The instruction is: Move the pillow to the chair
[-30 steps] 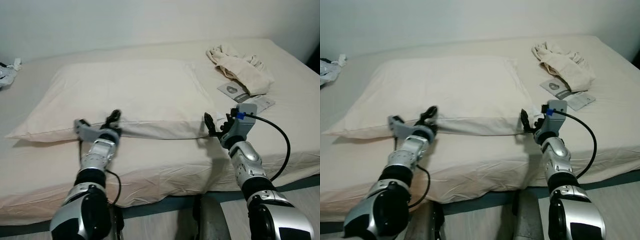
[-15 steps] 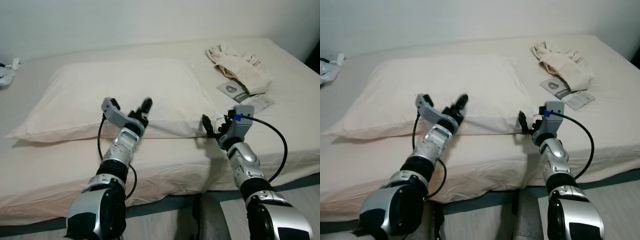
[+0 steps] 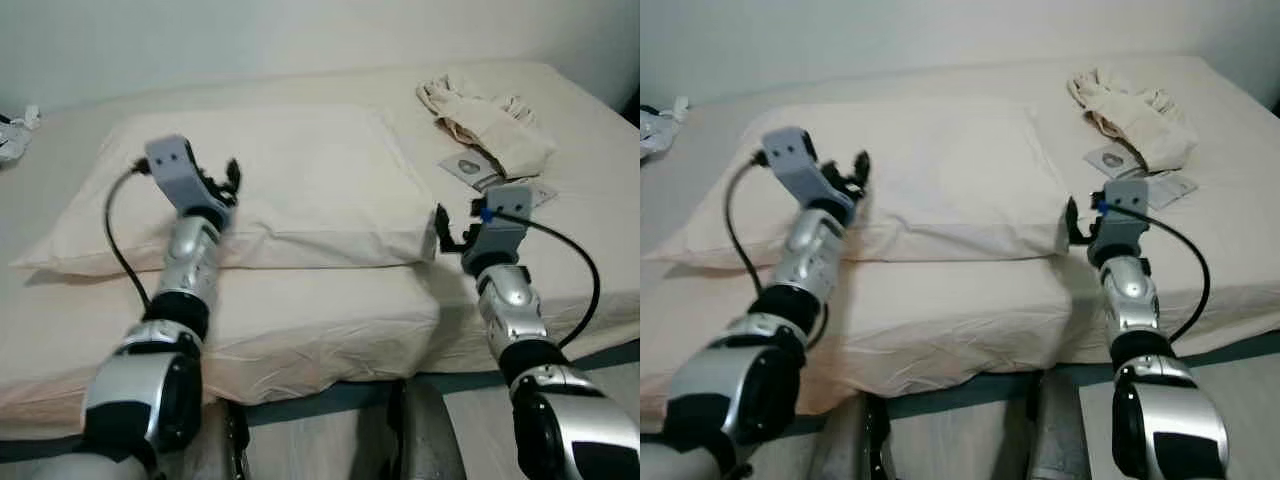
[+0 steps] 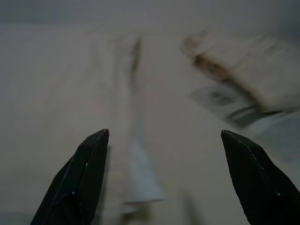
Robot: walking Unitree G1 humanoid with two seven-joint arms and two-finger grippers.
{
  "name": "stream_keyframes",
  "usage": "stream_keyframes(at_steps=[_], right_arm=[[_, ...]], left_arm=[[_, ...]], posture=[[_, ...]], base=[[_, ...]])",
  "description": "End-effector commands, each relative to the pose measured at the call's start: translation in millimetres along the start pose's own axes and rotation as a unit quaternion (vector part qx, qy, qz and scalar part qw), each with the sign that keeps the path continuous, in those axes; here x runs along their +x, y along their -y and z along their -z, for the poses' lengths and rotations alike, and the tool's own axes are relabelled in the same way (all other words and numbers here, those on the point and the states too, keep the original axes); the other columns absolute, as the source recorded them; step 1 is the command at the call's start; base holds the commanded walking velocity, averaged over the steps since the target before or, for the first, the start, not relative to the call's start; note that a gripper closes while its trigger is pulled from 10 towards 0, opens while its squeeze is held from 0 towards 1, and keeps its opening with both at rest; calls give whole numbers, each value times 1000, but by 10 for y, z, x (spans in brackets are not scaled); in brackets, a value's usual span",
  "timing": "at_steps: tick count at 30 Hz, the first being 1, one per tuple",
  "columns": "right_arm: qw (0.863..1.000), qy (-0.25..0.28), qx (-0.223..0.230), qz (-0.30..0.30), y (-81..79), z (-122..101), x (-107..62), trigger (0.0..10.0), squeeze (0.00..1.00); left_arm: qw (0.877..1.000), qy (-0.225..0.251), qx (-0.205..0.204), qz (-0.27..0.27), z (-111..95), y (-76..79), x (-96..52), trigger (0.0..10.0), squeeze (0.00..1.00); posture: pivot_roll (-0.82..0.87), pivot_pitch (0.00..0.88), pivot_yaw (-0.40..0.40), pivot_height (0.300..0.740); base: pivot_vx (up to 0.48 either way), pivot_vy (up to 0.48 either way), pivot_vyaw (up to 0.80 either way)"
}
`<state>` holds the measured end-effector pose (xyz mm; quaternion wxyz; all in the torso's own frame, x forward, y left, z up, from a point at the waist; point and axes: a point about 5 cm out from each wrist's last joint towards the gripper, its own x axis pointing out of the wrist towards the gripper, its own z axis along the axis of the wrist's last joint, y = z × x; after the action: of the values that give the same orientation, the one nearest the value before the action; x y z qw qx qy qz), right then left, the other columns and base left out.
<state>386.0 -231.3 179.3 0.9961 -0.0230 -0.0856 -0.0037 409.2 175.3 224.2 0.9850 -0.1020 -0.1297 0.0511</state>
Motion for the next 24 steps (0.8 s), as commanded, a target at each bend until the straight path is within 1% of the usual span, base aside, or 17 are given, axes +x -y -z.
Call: stream_keyframes(at_steps=[1,2,4,6,7,9,11,13,14,16,17,19,20,21,22,23,24], right_arm=[[998,-34,47,-35,-42,63,14,10000,1000],[997,-39,54,-48,-61,49,32,10000,1000],[996,-41,53,-59,-82,28,52,10000,1000],[993,-53,69,-83,-131,8,84,10000,1000],[988,-69,96,-101,-171,19,97,10000,1000],[984,-81,109,-112,-202,40,95,10000,1000],[979,-91,124,-134,-261,60,94,10000,1000],[977,-94,126,-144,-290,62,96,10000,1000],[974,-98,130,-157,-327,65,97,10000,1000],[970,-107,124,-178,-393,69,101,10000,1000],[970,-117,108,-184,-439,83,105,10000,1000],[969,-125,106,-186,-464,92,107,10000,1000],[968,-132,104,-189,-486,98,109,10000,1000],[968,-132,104,-189,-486,98,109,10000,1000],[967,-138,100,-192,-504,104,110,10000,0],[965,-143,103,-195,-520,113,108,10000,0],[965,-143,103,-195,-520,113,108,10000,0]], left_arm=[[999,-29,32,-28,49,-185,-2,10000,0],[998,-32,35,-32,38,-227,5,10000,0],[998,-32,42,-37,22,-269,11,10000,0],[996,-45,53,-49,26,-346,13,10000,0],[995,-53,64,-55,29,-407,10,10000,0],[994,-60,68,-60,37,-441,6,10000,0],[993,-77,63,-64,69,-483,-4,10000,0],[992,-87,64,-66,93,-496,-12,10000,0],[991,-105,57,-67,138,-509,-26,10000,0],[985,-150,48,-64,271,-509,-74,10000,0],[978,-199,26,-52,422,-476,-137,10000,0],[974,-220,16,-43,499,-438,-173,10000,0],[972,-232,12,-26,564,-378,-202,10000,0],[972,-232,12,-26,564,-378,-202,10000,0],[968,-250,-3,1,645,-283,-240,10000,0],[967,-255,-20,14,679,-217,-256,10000,0],[967,-255,-20,14,679,-217,-256,10000,0]], posture=[[81,323,92,536],[81,323,92,536],[80,335,91,536],[83,348,88,536],[87,359,84,536],[90,362,81,536],[95,363,79,536],[98,366,78,536],[98,369,78,536],[96,370,77,536],[94,370,77,536],[93,370,76,536],[93,374,76,536],[93,374,76,536],[93,374,76,536],[92,372,75,536],[92,372,75,536]], base=[[0,0,0],[0,0,0],[0,0,0],[0,0,0],[0,0,0],[0,0,0],[0,0,0],[0,0,0],[0,0,0],[0,0,0],[0,0,0],[0,0,0],[0,0,0],[0,0,0],[0,0,0],[0,0,0],[0,0,0]])
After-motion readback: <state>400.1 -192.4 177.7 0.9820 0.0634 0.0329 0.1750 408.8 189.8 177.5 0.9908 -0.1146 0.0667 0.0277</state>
